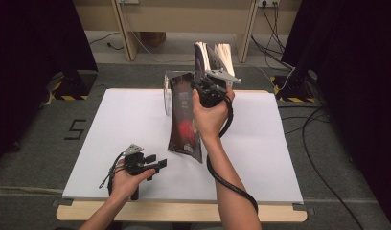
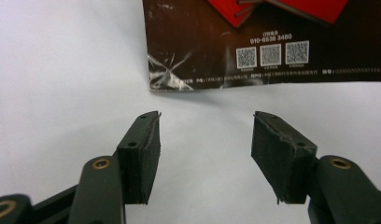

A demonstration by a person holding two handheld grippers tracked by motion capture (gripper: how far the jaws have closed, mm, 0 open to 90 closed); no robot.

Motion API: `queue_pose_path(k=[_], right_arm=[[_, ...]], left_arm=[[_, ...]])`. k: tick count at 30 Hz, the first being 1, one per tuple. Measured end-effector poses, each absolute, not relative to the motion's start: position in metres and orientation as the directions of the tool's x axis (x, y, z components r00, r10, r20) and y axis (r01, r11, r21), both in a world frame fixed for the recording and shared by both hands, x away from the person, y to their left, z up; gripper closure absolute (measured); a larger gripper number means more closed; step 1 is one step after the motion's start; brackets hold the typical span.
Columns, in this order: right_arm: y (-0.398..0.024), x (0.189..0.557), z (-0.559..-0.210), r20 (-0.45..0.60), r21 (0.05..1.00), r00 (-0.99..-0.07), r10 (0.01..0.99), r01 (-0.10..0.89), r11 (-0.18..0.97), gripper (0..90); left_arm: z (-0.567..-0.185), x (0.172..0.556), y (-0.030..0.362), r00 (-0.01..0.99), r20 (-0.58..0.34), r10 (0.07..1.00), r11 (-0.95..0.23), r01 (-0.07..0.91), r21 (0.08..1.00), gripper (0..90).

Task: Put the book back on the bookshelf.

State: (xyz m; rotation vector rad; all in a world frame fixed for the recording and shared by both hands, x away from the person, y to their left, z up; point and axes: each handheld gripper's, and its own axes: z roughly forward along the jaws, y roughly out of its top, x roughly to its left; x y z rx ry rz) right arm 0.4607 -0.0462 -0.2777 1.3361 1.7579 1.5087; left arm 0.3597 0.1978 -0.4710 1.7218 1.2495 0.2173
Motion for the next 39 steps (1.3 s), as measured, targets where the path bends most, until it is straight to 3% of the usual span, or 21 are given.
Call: queue_pose_path(k=[16,26,39], right_arm=[[-0.041,0.476,-0.264,0.251,0.94,-0.405,0.879,0.32,-0.121,87.7],[-0.038,0.459,-0.272,0.242,0.942,-0.405,0.882,0.317,-0.113,87.4],[-0.035,0.439,-0.288,0.229,0.94,-0.403,0.886,0.328,-0.094,87.3]], left_arm=[[-0.471,0.36,0.198,0.458,-0.371,0.808,-0.009,0.639,0.769,41.6],[-0.462,0.361,0.197,0.456,-0.398,0.796,0.03,0.627,0.778,40.1],[-0.406,0.375,0.174,0.53,-0.385,0.756,0.043,0.546,0.837,37.9]])
